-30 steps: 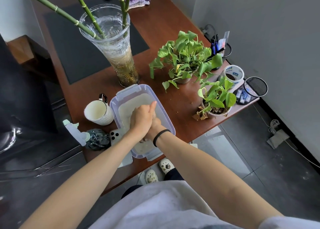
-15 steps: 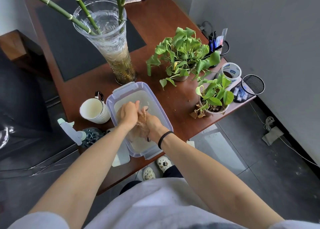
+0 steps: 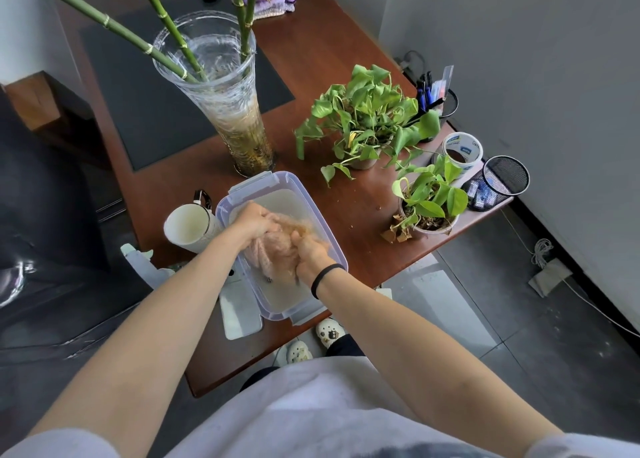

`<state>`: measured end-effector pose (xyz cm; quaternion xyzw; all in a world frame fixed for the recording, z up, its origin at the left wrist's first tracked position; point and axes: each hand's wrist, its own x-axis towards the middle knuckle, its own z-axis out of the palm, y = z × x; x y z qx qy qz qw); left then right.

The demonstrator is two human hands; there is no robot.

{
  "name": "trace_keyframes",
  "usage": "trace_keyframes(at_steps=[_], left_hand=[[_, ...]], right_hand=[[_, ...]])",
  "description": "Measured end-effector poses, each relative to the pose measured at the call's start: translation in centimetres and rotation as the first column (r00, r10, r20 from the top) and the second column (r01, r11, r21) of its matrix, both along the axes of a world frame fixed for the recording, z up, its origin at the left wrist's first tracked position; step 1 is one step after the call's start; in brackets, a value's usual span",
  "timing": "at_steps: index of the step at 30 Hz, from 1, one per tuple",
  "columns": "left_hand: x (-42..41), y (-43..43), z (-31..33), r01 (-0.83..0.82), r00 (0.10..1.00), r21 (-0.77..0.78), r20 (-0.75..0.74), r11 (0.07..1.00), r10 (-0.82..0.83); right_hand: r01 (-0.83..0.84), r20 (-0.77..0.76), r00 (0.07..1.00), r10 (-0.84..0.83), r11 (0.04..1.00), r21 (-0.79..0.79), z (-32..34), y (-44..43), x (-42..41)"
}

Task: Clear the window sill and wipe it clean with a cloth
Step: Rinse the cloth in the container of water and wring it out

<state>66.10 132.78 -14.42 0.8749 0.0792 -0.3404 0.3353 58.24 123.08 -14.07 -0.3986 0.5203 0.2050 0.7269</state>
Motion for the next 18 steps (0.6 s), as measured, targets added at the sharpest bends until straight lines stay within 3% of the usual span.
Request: trace_keyframes(at_steps=[4,8,14,18], left_hand=[[-0.7,-1.0,-0.4,-0.085,0.991,0.121,0.11,0.989,0.072],[-0.4,-0.8,-1.0,-0.106,0.991,0.124,0.096,0.987,0.095],[-0.2,-1.1,-0.7,-0.083,0.974,0.299,0.227,0.951,0.014],[-0.2,-0.8,-1.1,-0.092,0.955,0.317,0.297,0.944,-0.007]], right_hand=[[-0.023,0.012,1.0,0.023,1.0,0.01,0.2,-0.7,0.4],[-0.052,0.012,0.999,0.052,0.998,0.016,0.2,-1.1,0.3],[-0.04,-0.061,0.997,0.04,0.999,-0.012,0.7,0.1,0.0],[0.012,-0.057,0.998,-0.012,1.0,-0.009,0.4,-0.3,-0.5]])
